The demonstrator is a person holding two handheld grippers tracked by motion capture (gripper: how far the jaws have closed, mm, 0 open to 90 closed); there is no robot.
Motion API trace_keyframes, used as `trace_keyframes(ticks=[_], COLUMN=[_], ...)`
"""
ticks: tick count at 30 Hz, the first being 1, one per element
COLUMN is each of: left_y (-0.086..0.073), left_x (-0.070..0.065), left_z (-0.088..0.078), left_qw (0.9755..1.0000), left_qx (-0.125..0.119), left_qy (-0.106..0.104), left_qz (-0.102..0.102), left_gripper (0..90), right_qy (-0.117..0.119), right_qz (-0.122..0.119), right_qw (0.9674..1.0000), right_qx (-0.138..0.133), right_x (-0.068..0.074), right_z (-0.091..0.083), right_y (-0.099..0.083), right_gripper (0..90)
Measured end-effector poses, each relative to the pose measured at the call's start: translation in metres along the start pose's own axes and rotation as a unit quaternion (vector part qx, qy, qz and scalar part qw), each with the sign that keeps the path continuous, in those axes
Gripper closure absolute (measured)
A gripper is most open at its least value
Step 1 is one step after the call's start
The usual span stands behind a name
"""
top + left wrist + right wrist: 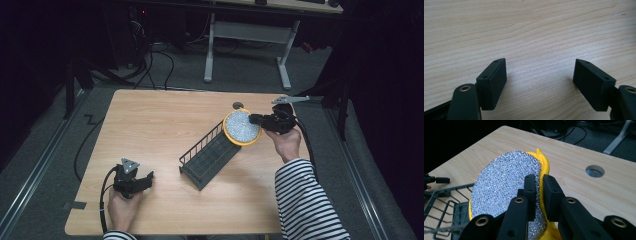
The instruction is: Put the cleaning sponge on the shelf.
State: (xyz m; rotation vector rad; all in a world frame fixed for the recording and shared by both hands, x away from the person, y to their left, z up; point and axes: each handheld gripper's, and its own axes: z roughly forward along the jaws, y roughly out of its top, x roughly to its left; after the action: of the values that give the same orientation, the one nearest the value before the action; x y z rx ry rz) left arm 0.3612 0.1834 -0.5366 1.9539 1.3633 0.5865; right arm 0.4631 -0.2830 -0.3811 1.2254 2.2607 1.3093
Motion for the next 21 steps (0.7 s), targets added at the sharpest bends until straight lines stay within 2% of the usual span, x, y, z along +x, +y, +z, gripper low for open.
trace_keyframes(ticks=[7,21], left_y=[0.0,0.0], left_x=[0.0,0.0], left_z=[0.0,0.0], left_qw=[1.0,1.0], left_qx=[0.0,0.0], left_qy=[0.0,0.001], left_qz=[0.0,0.0], left_gripper=[27.4,27.4], right_qy=[0.02,0.04], right_qz=[-0.007,-0.02], right_qw=[0.9998,0.9989], right_qx=[0.003,0.018], right_x=[0.013,0.028], right_z=[0.031,0.061], right_y=[0.015,0.02], right_gripper=[81.9,81.7])
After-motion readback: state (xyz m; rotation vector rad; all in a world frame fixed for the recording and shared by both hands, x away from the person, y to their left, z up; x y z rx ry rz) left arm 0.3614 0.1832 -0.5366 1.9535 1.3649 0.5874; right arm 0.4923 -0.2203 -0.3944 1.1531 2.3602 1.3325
